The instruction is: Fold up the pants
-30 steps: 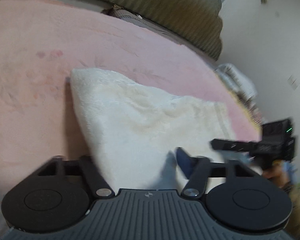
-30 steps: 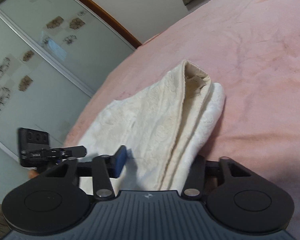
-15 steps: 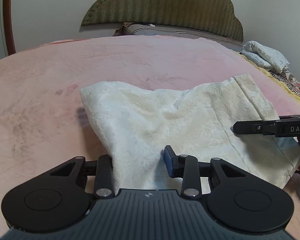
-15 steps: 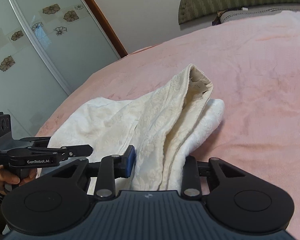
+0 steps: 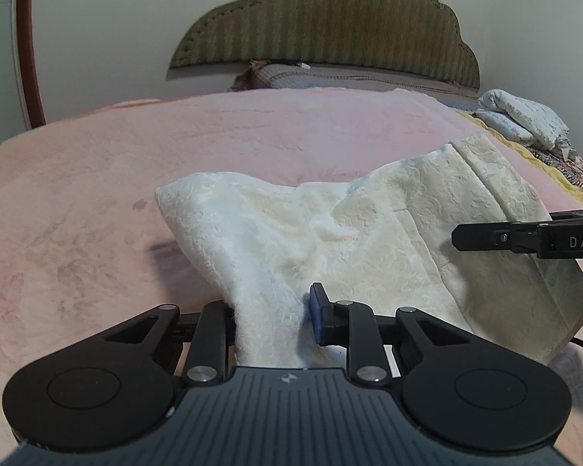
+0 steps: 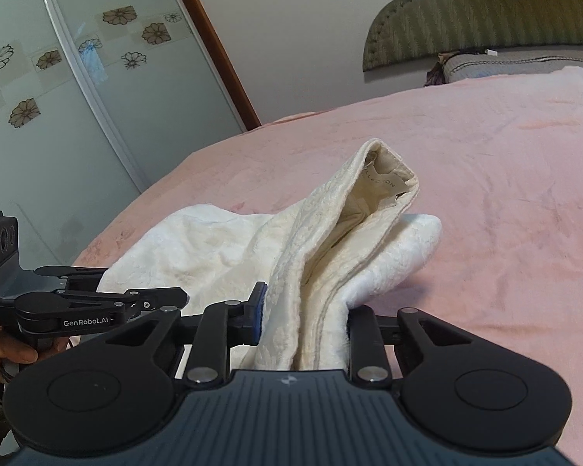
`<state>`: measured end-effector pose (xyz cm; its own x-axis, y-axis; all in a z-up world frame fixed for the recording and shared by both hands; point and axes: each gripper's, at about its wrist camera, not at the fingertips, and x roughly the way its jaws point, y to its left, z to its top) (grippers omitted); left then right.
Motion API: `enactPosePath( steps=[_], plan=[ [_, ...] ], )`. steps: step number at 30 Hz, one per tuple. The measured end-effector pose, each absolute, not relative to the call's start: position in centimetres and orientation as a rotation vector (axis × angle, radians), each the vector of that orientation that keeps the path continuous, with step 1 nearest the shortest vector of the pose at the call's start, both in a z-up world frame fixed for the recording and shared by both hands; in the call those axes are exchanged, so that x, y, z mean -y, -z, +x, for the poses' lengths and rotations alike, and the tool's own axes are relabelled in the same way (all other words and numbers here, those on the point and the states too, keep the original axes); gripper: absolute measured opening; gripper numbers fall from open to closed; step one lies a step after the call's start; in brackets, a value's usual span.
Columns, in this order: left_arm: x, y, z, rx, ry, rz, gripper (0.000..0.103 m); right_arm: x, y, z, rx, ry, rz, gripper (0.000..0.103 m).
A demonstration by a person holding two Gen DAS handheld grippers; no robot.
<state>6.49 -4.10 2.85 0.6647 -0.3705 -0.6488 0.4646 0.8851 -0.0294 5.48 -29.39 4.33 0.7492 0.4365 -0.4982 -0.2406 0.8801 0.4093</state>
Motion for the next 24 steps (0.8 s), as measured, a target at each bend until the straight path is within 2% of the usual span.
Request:
enactPosePath(
  steps=[12,24],
  plan=[
    [0.3,-6.0,11.8,-0.567,0.294,0.179,0.025,25.4,-7.1,12.3,-0.559,-0.464,0.264,0.024],
    [-1.2,-3.1,18.2,-0.649,0.176,0.233,0.026,20.8,-4.3,21.4,-0.628,-0.46,0.175,0.024]
  ],
)
